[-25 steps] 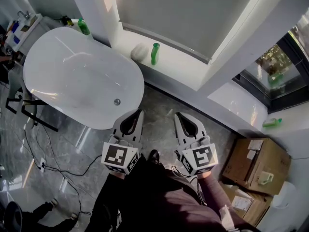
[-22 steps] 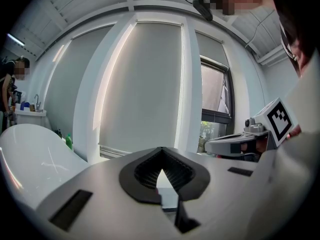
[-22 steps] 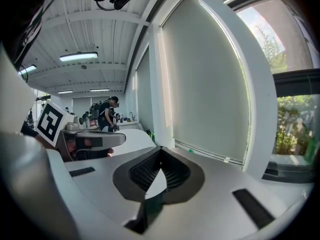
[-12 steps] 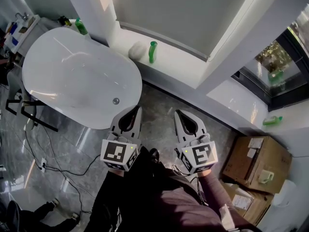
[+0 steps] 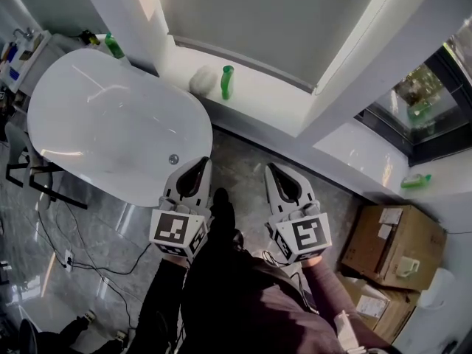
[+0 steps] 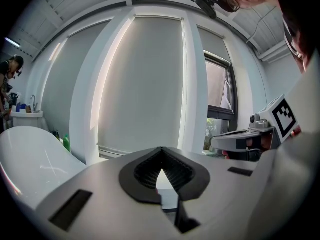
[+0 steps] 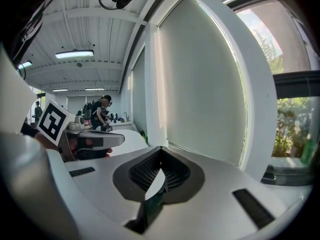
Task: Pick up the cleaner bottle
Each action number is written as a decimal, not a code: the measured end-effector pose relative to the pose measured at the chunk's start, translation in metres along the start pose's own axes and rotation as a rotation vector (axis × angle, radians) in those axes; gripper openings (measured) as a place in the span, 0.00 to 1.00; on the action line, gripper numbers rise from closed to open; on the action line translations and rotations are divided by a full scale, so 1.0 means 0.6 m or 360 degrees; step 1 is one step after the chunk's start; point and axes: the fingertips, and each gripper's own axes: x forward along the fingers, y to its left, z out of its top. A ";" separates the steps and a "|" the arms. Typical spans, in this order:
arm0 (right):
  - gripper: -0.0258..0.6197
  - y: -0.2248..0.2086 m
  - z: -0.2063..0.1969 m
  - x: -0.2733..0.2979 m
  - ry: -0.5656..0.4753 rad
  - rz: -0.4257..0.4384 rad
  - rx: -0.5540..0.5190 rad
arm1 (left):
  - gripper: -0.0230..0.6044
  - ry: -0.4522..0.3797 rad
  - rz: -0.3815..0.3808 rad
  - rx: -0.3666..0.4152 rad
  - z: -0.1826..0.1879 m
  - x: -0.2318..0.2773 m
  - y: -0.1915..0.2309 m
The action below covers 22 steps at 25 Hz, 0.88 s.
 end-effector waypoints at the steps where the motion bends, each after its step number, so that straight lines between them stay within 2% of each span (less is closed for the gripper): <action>1: 0.05 -0.003 0.004 0.007 -0.0001 -0.0009 0.0007 | 0.05 0.0000 -0.0007 0.0000 0.000 0.009 0.005; 10: 0.05 -0.052 0.003 0.100 0.0059 -0.0076 0.0038 | 0.05 0.0013 -0.0106 -0.0057 -0.001 0.109 0.056; 22: 0.05 -0.100 0.033 0.249 0.0125 -0.0091 0.0048 | 0.05 0.0180 -0.0112 -0.0018 -0.030 0.246 0.163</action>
